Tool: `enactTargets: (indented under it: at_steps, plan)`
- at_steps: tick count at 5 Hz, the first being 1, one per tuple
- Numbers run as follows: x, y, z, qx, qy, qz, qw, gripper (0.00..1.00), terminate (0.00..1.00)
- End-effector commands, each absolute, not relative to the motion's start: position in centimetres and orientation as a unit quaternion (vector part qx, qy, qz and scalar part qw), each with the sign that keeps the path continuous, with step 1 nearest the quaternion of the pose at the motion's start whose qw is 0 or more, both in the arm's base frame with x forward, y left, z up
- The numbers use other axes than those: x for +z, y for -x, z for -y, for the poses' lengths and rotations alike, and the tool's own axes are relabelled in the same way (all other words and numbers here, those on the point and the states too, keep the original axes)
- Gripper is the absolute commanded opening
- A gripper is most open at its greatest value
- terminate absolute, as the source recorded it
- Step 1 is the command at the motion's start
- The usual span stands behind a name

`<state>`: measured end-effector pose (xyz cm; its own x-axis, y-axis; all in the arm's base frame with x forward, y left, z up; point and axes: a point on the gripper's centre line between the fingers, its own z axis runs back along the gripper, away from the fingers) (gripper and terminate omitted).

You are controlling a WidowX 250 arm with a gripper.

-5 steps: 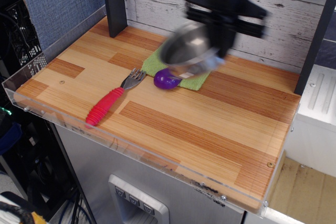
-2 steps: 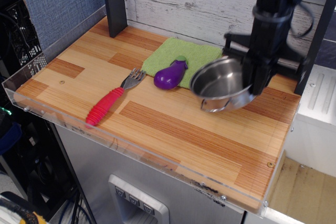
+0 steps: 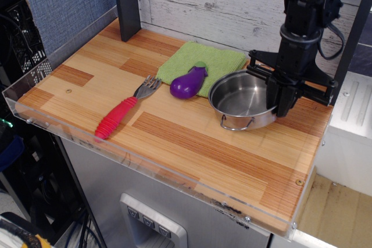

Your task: Pick up the pot and place it on the right of the green cloth and eggplant

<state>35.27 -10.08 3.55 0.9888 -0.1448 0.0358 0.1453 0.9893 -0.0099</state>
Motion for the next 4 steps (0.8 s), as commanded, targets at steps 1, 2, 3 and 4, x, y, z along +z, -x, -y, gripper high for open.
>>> enactTargets:
  at_steps: [1, 2, 3, 4]
  plan:
    - [5.68, -34.79, 11.57, -0.106, 0.027, 0.054, 0.993, 0.00, 0.00]
    - [6.15, -34.51, 11.89, -0.112, 0.033, 0.059, 0.991, 0.00, 0.00]
    - [6.28, -34.46, 11.89, -0.115, 0.035, 0.060, 0.991, 0.00, 0.00]
    - [6.29, -34.54, 11.54, -0.122, 0.046, 0.053, 0.990, 1.00, 0.00]
